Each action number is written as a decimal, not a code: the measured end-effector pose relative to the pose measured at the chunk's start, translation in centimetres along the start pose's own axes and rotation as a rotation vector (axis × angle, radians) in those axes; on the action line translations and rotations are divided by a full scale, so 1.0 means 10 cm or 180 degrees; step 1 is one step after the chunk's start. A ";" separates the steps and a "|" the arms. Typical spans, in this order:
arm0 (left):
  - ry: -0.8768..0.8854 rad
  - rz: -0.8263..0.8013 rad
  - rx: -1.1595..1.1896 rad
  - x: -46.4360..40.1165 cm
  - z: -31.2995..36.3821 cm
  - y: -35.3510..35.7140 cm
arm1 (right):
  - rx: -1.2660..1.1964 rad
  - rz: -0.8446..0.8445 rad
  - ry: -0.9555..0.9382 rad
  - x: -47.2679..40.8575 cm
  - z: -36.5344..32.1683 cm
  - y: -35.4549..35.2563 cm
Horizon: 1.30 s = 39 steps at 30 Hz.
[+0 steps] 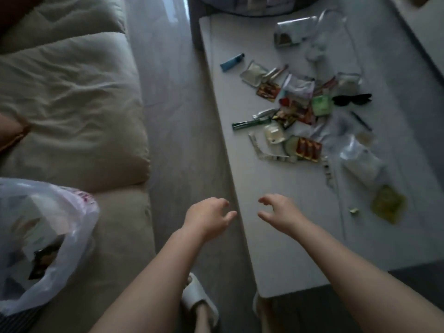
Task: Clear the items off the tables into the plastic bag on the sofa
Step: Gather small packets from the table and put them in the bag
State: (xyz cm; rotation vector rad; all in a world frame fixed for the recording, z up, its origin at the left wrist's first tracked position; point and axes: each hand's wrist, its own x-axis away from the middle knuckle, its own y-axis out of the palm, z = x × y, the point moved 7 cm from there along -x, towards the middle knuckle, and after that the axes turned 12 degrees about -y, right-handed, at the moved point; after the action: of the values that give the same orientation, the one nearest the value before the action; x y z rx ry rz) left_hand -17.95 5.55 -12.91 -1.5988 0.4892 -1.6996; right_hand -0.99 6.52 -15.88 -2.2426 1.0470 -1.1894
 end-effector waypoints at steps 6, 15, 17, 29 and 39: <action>0.0358 -0.0125 -0.0381 -0.08 0.92 0.25 | -0.0045 0.0349 0.0665 0.53 1.09 -0.35; 0.0747 -0.0385 -0.0852 -0.24 2.09 0.81 | 0.0016 0.0507 0.1356 1.27 2.47 -0.65; 0.0818 -0.0401 -0.0932 -0.31 2.31 0.93 | 0.0017 0.0511 0.1449 1.36 2.71 -0.66; 0.0818 -0.0212 -0.0902 -1.11 3.29 1.45 | -0.0151 0.0682 0.2048 1.24 4.04 -0.74; 0.0390 0.0026 -0.0904 -1.68 3.61 1.62 | 0.0100 0.1067 0.2584 0.81 4.54 -0.80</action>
State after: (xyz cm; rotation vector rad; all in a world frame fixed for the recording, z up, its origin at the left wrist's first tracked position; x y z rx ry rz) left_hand 20.22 14.69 -30.53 -1.6905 0.8286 -1.7910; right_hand 42.94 5.28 -32.05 -1.4509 1.5823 -1.9750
